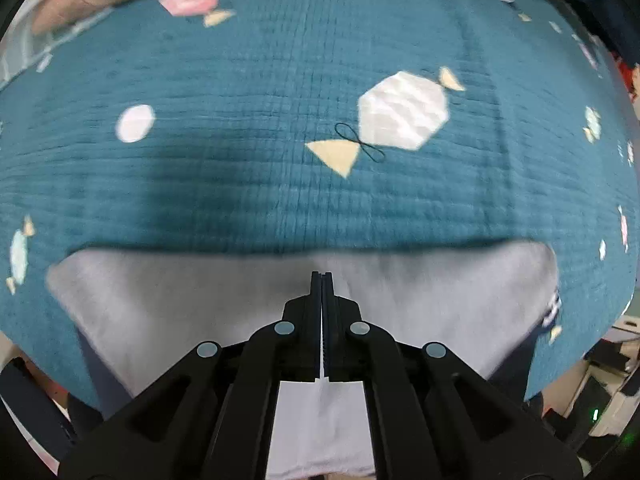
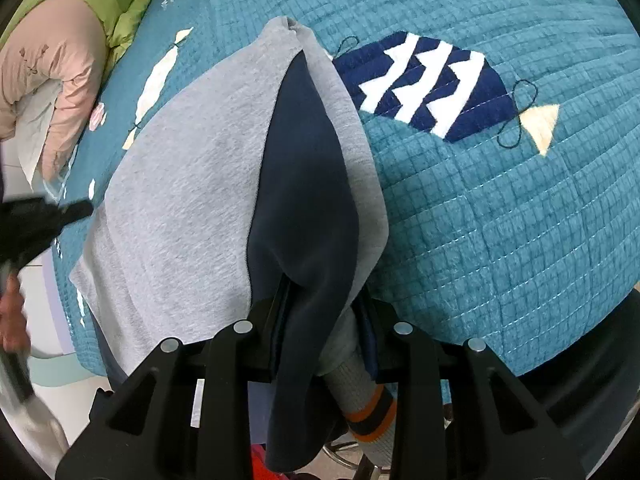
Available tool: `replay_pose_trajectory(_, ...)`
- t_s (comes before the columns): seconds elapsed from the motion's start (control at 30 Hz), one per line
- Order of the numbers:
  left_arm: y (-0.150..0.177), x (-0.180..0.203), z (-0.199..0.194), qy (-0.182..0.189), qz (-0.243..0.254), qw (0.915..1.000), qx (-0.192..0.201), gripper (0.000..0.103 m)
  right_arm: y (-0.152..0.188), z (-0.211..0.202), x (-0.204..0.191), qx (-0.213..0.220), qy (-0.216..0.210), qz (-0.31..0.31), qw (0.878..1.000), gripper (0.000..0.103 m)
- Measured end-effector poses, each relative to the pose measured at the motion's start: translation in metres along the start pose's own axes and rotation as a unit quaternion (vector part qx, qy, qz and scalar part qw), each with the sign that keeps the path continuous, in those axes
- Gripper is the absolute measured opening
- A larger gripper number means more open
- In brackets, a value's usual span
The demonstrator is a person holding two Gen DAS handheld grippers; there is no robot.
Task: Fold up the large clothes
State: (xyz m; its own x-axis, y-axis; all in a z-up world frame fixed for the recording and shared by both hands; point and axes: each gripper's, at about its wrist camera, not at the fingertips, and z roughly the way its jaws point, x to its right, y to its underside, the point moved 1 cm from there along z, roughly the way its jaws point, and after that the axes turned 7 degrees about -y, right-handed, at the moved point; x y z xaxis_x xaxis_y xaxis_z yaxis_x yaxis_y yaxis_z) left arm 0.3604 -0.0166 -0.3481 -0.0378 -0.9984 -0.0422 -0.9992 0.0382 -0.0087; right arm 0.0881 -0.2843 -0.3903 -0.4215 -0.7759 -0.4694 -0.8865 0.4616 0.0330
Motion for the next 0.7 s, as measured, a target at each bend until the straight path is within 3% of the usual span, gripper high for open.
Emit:
replay_pose_trajectory(0.07, -0.005, -0.004, 0.049, -0.007, 0.002, 0.9991, -0.042, 0.0, -0.001, 0.001, 0.0, -0.002, -0.005, 0.005, 1.0, 0.029)
replay_pose_trajectory(0.17, -0.005, 0.004, 0.06, -0.033, 0.03, 0.9989, -0.015, 0.0, -0.003, 0.002, 0.001, -0.005, -0.012, 0.009, 1.0, 0.03)
replay_pose_trajectory(0.23, -0.007, 0.016, 0.057, -0.053, 0.045, 0.9974, -0.019, 0.0, -0.003, 0.002, 0.002, -0.009, -0.016, 0.013, 1.0, 0.031)
replay_pose_trajectory(0.33, -0.008, 0.007, 0.024, -0.009, 0.029, 0.9993, -0.02, 0.0, -0.003, 0.001, 0.001, -0.01, -0.019, 0.008, 1.0, 0.031)
replay_pose_trajectory(0.4, 0.005, -0.008, -0.008, 0.024, 0.006, 0.9996, 0.014, 0.0, -0.003, 0.002, 0.003, -0.007, -0.024, 0.014, 1.0, 0.031)
replay_pose_trajectory(0.47, 0.02, -0.019, -0.005, 0.06, -0.009, 0.9981, -0.011, 0.0, -0.004, 0.001, 0.005, -0.009, -0.025, 0.016, 1.0, 0.031)
replay_pose_trajectory(0.53, 0.039, -0.017, 0.028, 0.03, -0.01, 0.9989, -0.036, 0.0, -0.004, 0.001, 0.004, -0.011, -0.022, 0.016, 1.0, 0.031)
replay_pose_trajectory(0.57, 0.045, -0.017, 0.046, 0.033, -0.015, 0.9989, -0.031, 0.0, -0.004, 0.001, 0.005, -0.011, -0.022, 0.016, 1.0, 0.032)
replay_pose_trajectory(0.63, 0.051, -0.014, 0.041, 0.026, -0.015, 0.9995, 0.0, 0.0, -0.003, 0.001, 0.005, -0.01, -0.022, 0.017, 1.0, 0.032)
replay_pose_trajectory(0.7, 0.061, -0.009, 0.024, 0.034, -0.013, 0.9993, -0.009, 0.0, -0.004, 0.001, 0.004, -0.009, -0.022, 0.019, 1.0, 0.032)
